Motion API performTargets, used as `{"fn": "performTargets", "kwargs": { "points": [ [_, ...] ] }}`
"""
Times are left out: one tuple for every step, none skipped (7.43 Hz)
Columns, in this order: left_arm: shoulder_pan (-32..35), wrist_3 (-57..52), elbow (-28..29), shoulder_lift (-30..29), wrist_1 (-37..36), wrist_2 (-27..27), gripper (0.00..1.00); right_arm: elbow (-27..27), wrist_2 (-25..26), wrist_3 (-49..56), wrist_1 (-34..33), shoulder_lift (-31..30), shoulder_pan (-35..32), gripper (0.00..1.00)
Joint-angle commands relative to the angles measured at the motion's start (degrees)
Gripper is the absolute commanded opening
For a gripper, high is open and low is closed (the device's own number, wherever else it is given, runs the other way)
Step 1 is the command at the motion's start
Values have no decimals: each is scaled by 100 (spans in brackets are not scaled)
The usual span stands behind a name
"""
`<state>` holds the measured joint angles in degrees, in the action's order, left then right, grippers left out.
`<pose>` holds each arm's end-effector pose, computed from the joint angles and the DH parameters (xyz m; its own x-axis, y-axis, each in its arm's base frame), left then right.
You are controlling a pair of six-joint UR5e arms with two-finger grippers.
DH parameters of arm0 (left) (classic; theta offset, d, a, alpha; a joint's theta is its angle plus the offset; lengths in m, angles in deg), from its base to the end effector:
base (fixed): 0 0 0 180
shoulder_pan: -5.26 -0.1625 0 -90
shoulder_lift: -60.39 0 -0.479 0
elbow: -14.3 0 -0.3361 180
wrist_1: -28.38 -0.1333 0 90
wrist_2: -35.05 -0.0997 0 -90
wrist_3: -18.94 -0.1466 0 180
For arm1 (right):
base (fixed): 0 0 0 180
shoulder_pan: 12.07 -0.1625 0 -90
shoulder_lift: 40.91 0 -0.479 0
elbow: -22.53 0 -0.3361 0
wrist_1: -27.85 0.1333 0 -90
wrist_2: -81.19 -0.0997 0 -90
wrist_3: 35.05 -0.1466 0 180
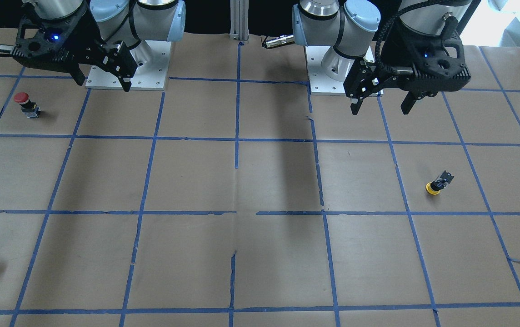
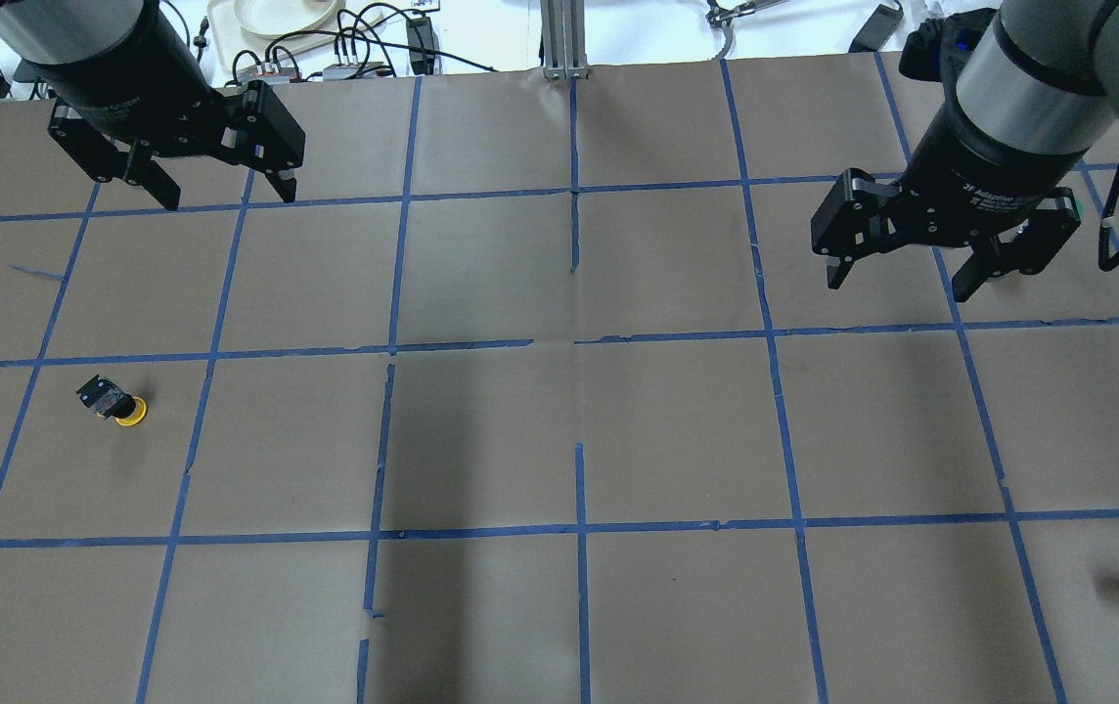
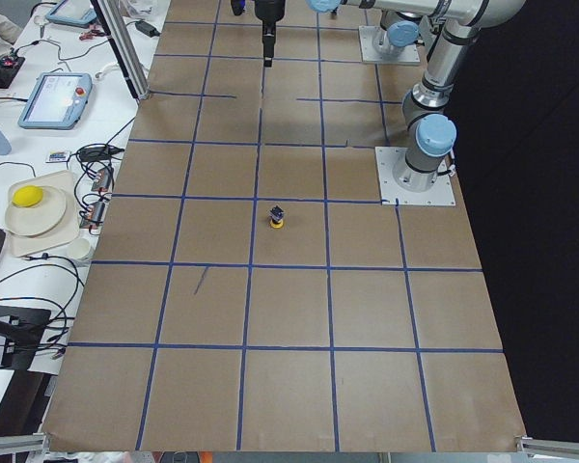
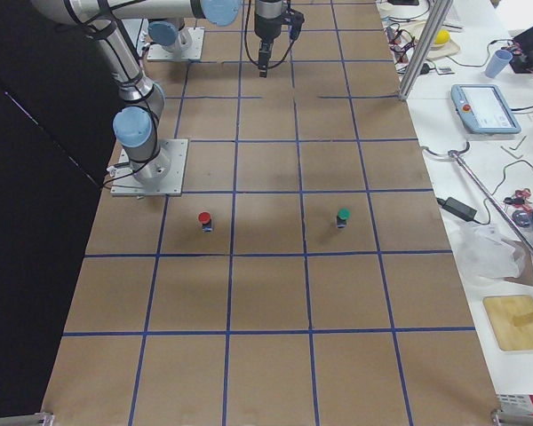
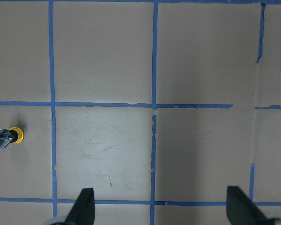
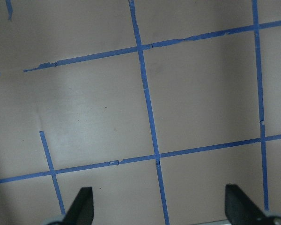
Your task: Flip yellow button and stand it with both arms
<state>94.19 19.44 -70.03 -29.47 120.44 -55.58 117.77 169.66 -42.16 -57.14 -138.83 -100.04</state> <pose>-0.1234 -0.4447 0.5358 -0.9996 -0.0281 -0.0104 -0.0274 0.9975 -0.0655 0.1243 -0.3680 0.5022 -0.9869 0.1598 -0.0214 0.1588 0.9864 0.0436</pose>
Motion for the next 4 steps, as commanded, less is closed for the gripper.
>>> {"fn": "performTargets", "kwargs": {
  "points": [
    [-7, -7, -56, 30, -12, -7, 100, 30, 21, -9, 0, 0, 0, 100],
    [-7, -7, -66, 39, -12, -7, 100, 30, 12, -1, 0, 0, 9, 100],
    [-7, -33, -118, 74, -12, -16, 100, 30, -14, 8, -8, -78, 9, 100],
    [-24, -33, -144, 83, -12, -16, 100, 39, -14, 52, -9, -96, 9, 100]
  ]
}}
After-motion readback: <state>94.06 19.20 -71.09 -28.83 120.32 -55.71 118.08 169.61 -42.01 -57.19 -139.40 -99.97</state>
